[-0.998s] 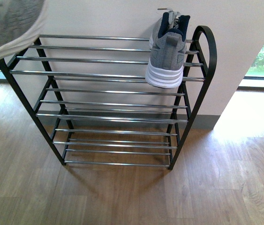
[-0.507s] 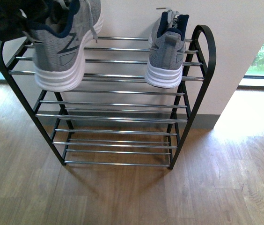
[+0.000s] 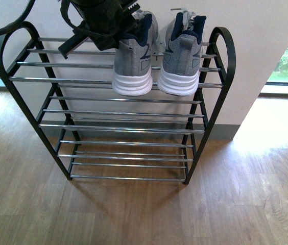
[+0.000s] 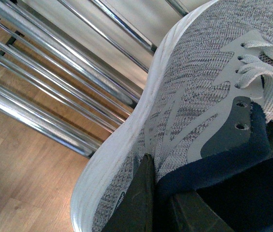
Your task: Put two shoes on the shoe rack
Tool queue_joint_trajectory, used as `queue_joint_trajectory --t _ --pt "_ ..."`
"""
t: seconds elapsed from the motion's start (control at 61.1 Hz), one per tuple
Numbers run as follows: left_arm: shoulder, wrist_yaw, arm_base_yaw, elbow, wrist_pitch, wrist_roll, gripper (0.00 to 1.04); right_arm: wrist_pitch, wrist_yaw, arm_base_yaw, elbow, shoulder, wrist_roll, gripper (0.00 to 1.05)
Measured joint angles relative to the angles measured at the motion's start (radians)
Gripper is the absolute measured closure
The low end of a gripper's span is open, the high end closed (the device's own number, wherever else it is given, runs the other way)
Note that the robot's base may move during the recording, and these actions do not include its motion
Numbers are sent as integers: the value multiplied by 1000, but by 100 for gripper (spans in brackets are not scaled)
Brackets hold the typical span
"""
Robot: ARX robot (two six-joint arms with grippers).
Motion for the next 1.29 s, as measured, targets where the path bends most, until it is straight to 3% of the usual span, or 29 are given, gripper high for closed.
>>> queue_joint_trajectory --t 0.131,0.245,0.327,0.507,0.622,0.9,1.129,1.292 --pt "41 8 2 60 -24 2 103 0 0 0 0 0 0 9" --pt "45 10 -4 66 -12 18 82 0 0 0 0 0 0 9" --pt "21 0 -7 40 16 33 61 0 0 0 0 0 0 9" --pt "-167 -150 -21 -138 77 154 25 0 0 0 0 0 0 9" --pt "-328 -217 -24 -273 134 219 8 0 0 0 0 0 0 9" --pt "-795 -349 0 -672 206 384 9 0 0 0 0 0 0 9" --pt "-1190 -414 102 -933 177 550 9 0 0 0 0 0 0 9" --pt "-1439 -294 243 -1078 138 603 9 0 0 0 0 0 0 9"
